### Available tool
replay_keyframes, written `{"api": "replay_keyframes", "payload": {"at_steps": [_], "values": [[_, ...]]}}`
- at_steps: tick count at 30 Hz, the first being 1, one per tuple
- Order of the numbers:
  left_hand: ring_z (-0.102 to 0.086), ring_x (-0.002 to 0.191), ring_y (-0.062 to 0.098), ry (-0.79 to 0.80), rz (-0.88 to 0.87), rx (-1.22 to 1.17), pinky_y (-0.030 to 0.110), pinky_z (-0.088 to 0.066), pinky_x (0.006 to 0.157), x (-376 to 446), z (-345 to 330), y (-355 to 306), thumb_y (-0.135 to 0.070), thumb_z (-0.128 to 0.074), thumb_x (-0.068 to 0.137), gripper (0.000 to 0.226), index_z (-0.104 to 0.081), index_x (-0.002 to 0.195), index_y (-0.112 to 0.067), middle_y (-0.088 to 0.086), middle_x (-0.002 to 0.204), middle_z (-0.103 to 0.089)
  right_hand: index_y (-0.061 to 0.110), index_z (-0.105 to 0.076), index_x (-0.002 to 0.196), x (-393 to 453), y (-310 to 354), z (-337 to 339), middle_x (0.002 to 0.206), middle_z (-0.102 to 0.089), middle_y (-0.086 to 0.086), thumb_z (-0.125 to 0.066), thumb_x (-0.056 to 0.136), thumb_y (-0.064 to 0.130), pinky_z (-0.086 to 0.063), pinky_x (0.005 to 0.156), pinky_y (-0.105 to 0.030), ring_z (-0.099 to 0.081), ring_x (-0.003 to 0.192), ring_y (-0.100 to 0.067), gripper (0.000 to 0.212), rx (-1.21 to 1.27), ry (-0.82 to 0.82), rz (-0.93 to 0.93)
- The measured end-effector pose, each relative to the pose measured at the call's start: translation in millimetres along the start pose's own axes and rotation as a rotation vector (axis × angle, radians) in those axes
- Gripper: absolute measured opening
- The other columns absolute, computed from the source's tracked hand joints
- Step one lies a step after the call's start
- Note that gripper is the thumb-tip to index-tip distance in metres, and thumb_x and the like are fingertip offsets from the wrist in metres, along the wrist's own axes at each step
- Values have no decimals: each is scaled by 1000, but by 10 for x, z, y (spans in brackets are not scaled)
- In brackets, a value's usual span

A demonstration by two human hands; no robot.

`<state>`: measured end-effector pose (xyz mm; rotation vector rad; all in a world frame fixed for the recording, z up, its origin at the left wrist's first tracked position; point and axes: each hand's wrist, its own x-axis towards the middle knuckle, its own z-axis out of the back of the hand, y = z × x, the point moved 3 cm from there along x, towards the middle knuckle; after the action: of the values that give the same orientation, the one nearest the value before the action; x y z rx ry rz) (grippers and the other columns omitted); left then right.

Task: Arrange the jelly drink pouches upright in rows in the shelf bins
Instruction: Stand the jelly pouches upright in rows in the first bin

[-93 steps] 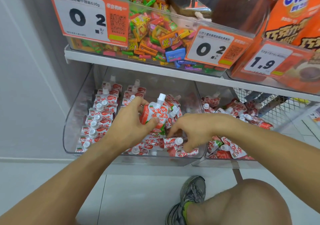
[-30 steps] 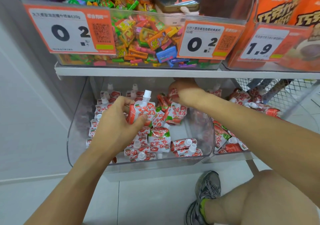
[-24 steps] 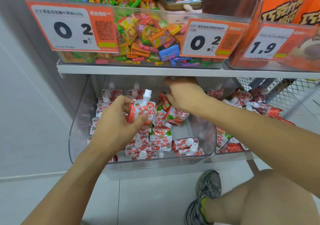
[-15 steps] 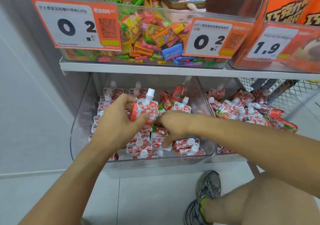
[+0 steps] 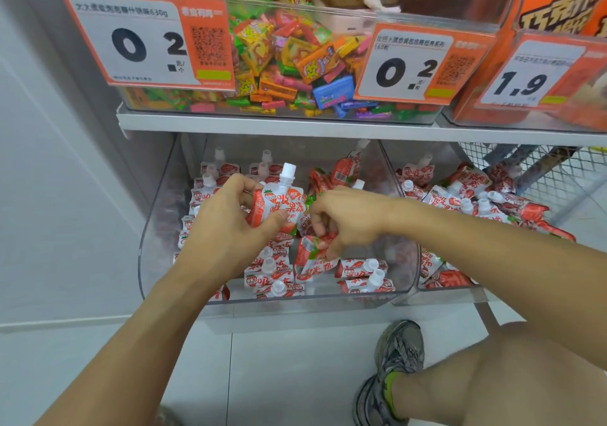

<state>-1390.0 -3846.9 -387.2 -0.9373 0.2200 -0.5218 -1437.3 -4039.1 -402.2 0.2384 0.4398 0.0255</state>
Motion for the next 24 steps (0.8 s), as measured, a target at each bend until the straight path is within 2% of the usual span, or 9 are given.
{"api": "replay_keyframes", "payload": {"at_steps": [3,5,8,11,14,16,18,21,24], "values": [[-64,80,3,-10,11,-13,21,-55,68,-8,6,7,-39,-76,77,42,-50,107,-24,-10,96,-64,28,-54,126,-170,-51,161,91,-61,5,-85,75,32,-45,67,-29,-56,80,-14,60,21,-16,33],[-65,83,6,-13,21,-26,25,-57,72,-9,-3,12,-40,-76,78,43,-49,107,-23,-9,98,-65,36,-47,137,-263,-125,229,107,-64,1,-78,81,32,-49,82,-37,-59,94,-19,64,-17,-53,58],[-67,75,9,-5,28,-45,30,-58,66,-8,-45,20,-38,-76,79,40,-47,102,-23,-6,93,-68,28,-60,118,-340,-261,244,107,-62,4,-78,80,24,-45,87,-34,-57,103,-21,42,-13,-155,56],[-68,67,19,20,23,-57,44,-58,60,-13,-116,27,-40,-77,77,39,-45,96,-27,0,84,-69,19,-60,99,-359,-313,217,78,-47,17,-84,71,29,-33,68,-28,-49,81,-15,38,-85,-187,-6],[-67,67,24,33,20,-42,48,-56,58,-24,-181,4,-38,-76,77,36,-44,91,-31,4,80,-68,18,-57,84,-301,-264,118,70,-50,10,-87,67,44,-35,56,-28,-43,65,-10,43,-209,3,-14],[-66,68,23,31,7,-25,47,-56,60,-29,-205,-26,-38,-76,77,36,-44,91,-31,5,81,-68,18,-63,84,-235,-252,42,76,-61,5,-84,72,41,-46,62,-31,-54,71,-14,33,-255,160,-36],[-66,69,23,30,-2,-18,46,-56,62,-31,-213,-36,-38,-76,78,35,-44,92,-31,5,81,-68,16,-66,97,-180,-233,11,89,-67,-1,-73,80,31,-53,70,-34,-61,82,-21,23,-282,239,-50],[-66,69,24,42,6,-20,44,-57,62,-15,-225,-34,-37,-75,78,35,-44,94,-31,7,83,-68,25,-55,132,-168,-162,54,110,-62,1,-62,87,24,-49,76,-31,-58,93,-19,46,-243,334,-60],[-66,72,23,44,10,-6,43,-58,63,5,-236,-14,-38,-75,79,36,-44,95,-31,6,86,-68,21,-60,126,-96,-129,-55,119,-59,2,-52,92,59,-43,83,-33,-53,101,-19,51,-230,420,-106]]}}
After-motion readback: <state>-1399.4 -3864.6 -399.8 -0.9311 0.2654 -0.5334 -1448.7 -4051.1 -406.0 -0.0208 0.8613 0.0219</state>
